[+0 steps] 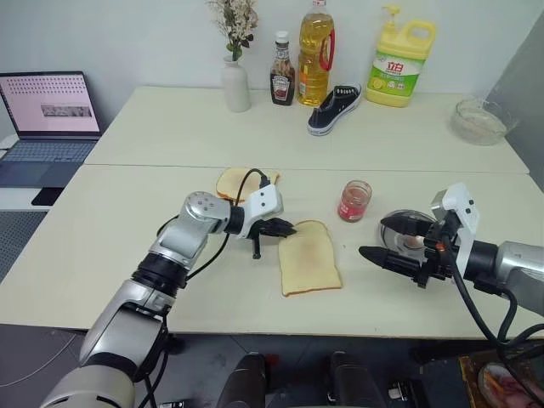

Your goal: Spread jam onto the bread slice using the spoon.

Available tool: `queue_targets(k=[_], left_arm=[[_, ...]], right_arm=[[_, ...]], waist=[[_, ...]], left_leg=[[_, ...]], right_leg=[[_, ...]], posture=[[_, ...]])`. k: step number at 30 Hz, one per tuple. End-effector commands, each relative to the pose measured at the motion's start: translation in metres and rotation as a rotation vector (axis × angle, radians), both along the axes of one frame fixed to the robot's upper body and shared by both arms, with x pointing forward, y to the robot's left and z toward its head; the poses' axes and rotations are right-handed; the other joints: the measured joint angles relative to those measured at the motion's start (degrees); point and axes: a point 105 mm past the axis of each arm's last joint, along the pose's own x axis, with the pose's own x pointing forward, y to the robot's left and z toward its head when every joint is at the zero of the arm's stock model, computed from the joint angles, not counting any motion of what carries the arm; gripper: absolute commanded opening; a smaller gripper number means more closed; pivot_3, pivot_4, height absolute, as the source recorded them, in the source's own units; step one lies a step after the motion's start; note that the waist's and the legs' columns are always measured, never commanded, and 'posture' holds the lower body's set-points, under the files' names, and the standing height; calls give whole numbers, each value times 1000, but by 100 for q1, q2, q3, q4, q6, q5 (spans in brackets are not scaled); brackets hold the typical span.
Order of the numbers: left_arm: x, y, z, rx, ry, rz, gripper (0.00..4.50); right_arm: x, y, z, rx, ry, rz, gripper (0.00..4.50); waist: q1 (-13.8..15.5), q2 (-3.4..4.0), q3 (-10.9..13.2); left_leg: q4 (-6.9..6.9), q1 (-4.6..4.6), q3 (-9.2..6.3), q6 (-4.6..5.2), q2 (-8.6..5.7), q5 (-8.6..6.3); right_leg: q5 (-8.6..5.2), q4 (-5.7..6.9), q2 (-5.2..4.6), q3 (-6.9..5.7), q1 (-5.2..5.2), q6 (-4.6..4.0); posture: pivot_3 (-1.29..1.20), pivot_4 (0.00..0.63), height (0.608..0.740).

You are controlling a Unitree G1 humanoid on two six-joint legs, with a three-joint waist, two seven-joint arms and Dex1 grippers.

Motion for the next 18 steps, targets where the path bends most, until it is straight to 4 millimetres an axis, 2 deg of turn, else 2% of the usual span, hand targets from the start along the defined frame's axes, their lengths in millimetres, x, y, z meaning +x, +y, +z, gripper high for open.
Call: queue_targets(k=[1,3,4,8,12,14,16,18], left_arm=[[2,-4,7,10,-57,-31,53],[10,-7,14,-35,-93,10,53],[14,-8,17,-56,-104,32,487],[19,-7,19,-57,-129,51,1599],[17,0,26,-70,-122,45,2863],[18,5,31,-73,-138,58,3482],[16,10,40,-98,-144,61,4123],[7,11,54,-160,-133,49,4362]], right_arm=[[-2,-2,10,-3,-51,-7,4500],[0,-9,7,-14,-45,-38,4500],[1,-11,6,-16,-41,-50,4500],[1,-17,2,-16,-29,-71,4500],[2,-27,-2,-28,-18,-111,4500],[4,-39,-1,-25,-24,-162,4500],[9,-60,1,-9,-36,-261,4500],[11,-86,2,6,-41,-374,4500]], waist=[[-6,0,0],[2,0,0],[8,0,0],[10,0,0],[8,0,0],[7,0,0],[6,0,0],[7,0,0]], left_leg=[[0,0,0,0,0,0],[0,1,-1,0,0,0],[0,1,-3,0,0,0],[3,0,-2,0,-3,0],[2,1,-3,0,-3,0],[2,2,-3,0,-3,0],[2,1,-3,0,-3,0],[2,1,-3,0,-2,0]], right_leg=[[0,1,0,0,0,0],[0,2,1,-2,0,0],[0,3,1,-2,0,0],[1,1,0,-1,3,3],[1,2,1,-4,2,3],[1,3,1,-4,2,3],[1,3,1,-4,2,3],[1,2,1,-3,2,3]], posture=[[0,150,740],[0,150,740],[0,150,740],[0,150,740],[0,150,740],[0,150,740],[0,150,740],[0,150,740]])
